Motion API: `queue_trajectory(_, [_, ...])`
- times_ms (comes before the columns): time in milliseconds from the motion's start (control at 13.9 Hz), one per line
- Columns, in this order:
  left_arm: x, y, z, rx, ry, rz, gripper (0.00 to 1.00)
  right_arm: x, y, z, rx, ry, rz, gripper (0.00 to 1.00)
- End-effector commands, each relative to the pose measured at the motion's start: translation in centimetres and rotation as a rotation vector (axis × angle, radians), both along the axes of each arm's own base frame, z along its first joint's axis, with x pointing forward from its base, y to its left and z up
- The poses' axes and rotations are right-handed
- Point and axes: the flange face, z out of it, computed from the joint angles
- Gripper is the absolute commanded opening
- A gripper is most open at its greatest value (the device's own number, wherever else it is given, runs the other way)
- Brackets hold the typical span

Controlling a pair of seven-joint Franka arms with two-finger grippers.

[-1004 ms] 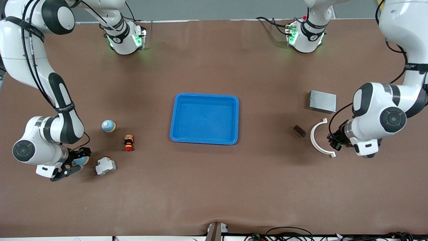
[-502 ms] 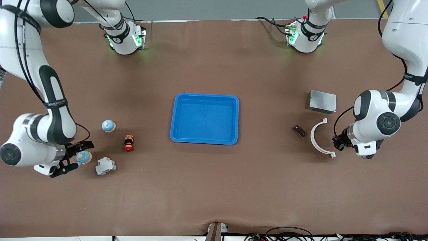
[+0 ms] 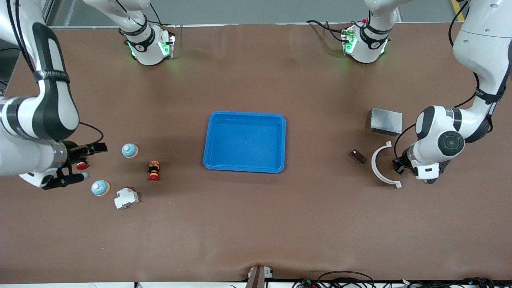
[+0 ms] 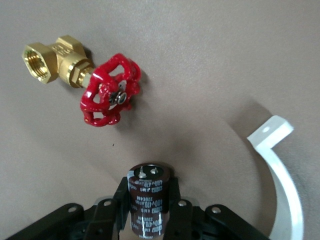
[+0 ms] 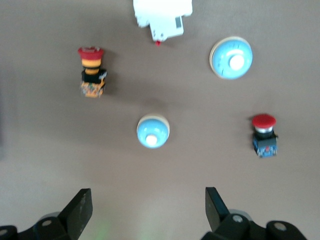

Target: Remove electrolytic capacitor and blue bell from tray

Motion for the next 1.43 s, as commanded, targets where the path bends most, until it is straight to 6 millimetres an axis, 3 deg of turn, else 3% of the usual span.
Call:
queue_trajectory(0, [-1.1,-0.2,0.0,0.002,-0.017,-0.030,0.00,-5.3,0.3,3.9,-0.009,-0.024,-0.025,1.00])
queue_trajectory(72, [-1.1,-0.1,0.1,0.003,-0.018,-0.029,0.07,-6.6,0.4,4.9,-0.014,-0.032,-0.031,1.00])
queue_trajectory(215, [-1.3,-0.2,0.2,0.004,-0.017,-0.030,0.72,-9.0,0.6,6.1,-0.036,-0.040,-0.089,1.00])
queue_trajectory(287, [-1.2,-0.1,0.5,0.007,-0.021,-0.027,0.96,-10.1,0.7,6.4,-0.042,-0.039,-0.096,1.00])
queue_trajectory(358, [-1.2,0.0,0.9,0.010,-0.026,-0.026,1.00,-10.9,0.8,6.7,-0.041,-0.046,-0.097,1.00])
queue_trajectory(645, [-0.4,-0.1,4.7,0.039,-0.062,-0.056,1.00,-14.4,0.2,7.6,-0.035,-0.071,-0.127,1.00])
queue_trajectory(932, [0.5,-4.1,8.0,0.018,-0.121,-0.113,1.00,-17.4,0.3,8.6,-0.029,-0.100,-0.143,1.00])
queue_trajectory(1075, [1.1,-5.5,10.4,0.025,-0.147,-0.136,1.00,-17.2,0.3,10.6,-0.033,-0.115,-0.140,1.00])
queue_trajectory(1219, [2.1,-7.2,14.4,0.051,-0.142,-0.163,1.00,-15.0,-0.4,15.6,-0.039,-0.142,-0.138,1.00])
queue_trajectory(1362, [3.5,-8.4,18.3,0.069,-0.126,-0.226,1.00,-12.6,-0.5,19.2,-0.030,-0.102,-0.145,1.00])
